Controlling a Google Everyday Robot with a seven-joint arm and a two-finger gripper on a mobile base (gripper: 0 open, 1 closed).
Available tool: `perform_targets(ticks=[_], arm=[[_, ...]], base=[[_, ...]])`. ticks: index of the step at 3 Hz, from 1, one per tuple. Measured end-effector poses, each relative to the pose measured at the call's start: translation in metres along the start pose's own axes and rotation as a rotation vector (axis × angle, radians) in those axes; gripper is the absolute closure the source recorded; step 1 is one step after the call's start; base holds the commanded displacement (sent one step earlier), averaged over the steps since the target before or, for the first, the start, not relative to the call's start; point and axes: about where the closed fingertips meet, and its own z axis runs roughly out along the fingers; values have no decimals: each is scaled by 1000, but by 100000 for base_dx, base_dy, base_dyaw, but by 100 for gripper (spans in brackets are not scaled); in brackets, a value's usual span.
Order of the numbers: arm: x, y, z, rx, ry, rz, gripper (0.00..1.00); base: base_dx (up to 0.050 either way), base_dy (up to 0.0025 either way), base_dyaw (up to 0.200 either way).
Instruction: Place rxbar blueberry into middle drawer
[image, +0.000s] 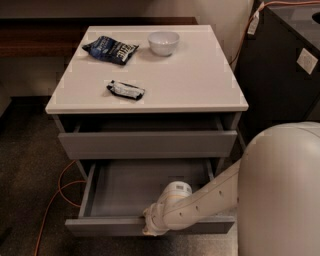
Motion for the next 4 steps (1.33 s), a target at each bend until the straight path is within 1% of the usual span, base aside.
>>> perform_targets(ticks=[2, 3, 4], arm=[[0, 0, 0, 0, 0, 0, 32], [0, 0, 0, 0, 0, 0, 7], [-7, 23, 12, -40, -42, 72, 0]], base=[[0, 0, 0], [0, 0, 0], [0, 0, 0]])
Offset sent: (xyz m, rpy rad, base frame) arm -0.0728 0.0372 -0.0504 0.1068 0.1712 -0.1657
